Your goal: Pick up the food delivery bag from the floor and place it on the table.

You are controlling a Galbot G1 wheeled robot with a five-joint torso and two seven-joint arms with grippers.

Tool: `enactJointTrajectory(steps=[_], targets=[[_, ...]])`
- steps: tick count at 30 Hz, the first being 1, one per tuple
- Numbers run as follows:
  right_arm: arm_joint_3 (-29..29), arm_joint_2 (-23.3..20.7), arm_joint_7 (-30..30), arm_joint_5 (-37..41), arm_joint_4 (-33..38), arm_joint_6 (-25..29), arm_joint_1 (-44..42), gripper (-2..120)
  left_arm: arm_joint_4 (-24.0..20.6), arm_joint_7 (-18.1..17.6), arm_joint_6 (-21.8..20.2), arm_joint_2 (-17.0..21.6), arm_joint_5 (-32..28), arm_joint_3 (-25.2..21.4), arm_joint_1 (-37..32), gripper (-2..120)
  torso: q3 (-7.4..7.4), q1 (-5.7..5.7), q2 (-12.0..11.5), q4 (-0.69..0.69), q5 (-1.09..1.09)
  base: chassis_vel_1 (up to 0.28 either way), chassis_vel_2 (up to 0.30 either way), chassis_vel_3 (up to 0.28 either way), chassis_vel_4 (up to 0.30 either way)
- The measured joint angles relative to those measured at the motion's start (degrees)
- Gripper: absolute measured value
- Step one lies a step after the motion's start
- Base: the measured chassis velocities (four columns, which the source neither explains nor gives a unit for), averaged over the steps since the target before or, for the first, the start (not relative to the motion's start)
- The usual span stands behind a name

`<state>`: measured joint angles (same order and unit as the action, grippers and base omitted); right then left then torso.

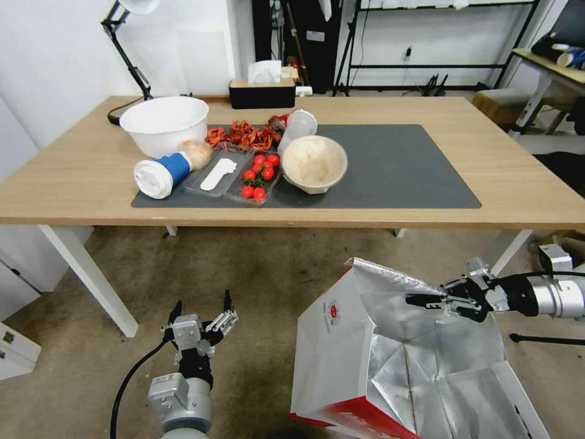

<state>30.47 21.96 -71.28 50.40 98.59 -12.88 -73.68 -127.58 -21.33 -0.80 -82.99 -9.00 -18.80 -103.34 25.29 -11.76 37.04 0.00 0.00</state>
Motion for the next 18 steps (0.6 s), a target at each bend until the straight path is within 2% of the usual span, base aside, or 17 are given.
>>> enactJointTrajectory(steps=[18], targets=[[0.0,-0.1,-0.3,0.1,0.1,0.0,0.1,0,-0.1,0.0,0.0,-0.1,0.1,0.0,0.0,100,2.62,-1.86,4.5,0.0,0.0,0.0,0.0,0.0,0.0]])
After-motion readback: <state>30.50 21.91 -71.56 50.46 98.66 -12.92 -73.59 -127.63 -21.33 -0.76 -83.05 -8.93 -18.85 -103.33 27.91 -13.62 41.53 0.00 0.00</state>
